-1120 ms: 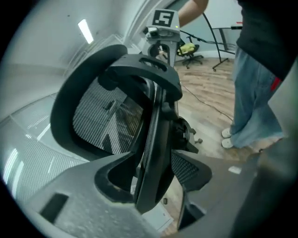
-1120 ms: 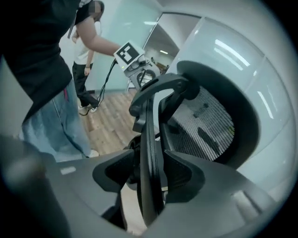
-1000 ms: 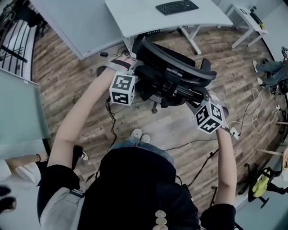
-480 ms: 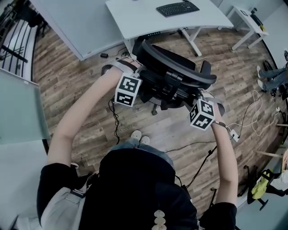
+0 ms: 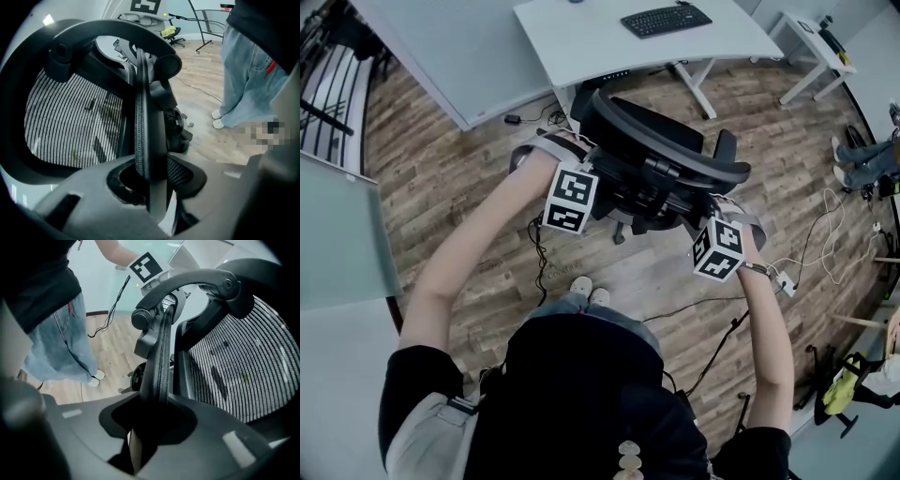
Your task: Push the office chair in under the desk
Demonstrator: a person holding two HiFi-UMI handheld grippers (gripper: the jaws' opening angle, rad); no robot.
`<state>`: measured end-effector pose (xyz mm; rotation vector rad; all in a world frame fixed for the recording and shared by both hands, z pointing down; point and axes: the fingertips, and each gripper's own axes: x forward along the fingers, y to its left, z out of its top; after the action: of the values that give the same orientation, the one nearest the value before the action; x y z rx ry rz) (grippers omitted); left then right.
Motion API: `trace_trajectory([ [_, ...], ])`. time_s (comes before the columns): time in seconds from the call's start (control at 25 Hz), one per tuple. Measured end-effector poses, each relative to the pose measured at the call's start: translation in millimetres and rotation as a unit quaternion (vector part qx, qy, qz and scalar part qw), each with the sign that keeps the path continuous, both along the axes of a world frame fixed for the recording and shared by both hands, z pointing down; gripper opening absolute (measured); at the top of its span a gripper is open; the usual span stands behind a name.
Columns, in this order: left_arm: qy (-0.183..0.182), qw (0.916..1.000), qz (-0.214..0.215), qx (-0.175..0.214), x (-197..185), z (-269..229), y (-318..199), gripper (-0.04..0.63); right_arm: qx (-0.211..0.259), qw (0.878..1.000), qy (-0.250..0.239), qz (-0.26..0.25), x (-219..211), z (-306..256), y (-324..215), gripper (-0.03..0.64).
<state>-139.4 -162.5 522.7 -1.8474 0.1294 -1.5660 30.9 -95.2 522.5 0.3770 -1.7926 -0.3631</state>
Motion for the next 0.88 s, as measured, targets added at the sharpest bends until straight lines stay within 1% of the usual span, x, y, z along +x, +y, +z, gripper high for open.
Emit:
trace_trajectory([
  [0.32,0.005,1.0000,-0.002,0.003,2.4,4.0,-6.0,0.118,0.016,1.000,0.009,0.003,3.4,3.7,-8.1,0.100],
  [0.48,0.005,1.0000,-0.006,0.000,10.9,9.7,-15.1,0.115,0.014,1.000,0.011,0.000,12.6,9.0,-19.6,0.100],
  [0.68,0.003,0.9999,-0.015,-0.005,44.0,-2.2,-47.0,0.115,0.011,1.000,0.010,-0.012,46.9,-1.6,-56.6,0.100],
  [0.88,0.010,0.9991,-0.040,-0.006,50.7,0.2,-59.0,0.116,0.030,0.998,0.017,-0.043,56.6,2.4,-82.1,0.097],
])
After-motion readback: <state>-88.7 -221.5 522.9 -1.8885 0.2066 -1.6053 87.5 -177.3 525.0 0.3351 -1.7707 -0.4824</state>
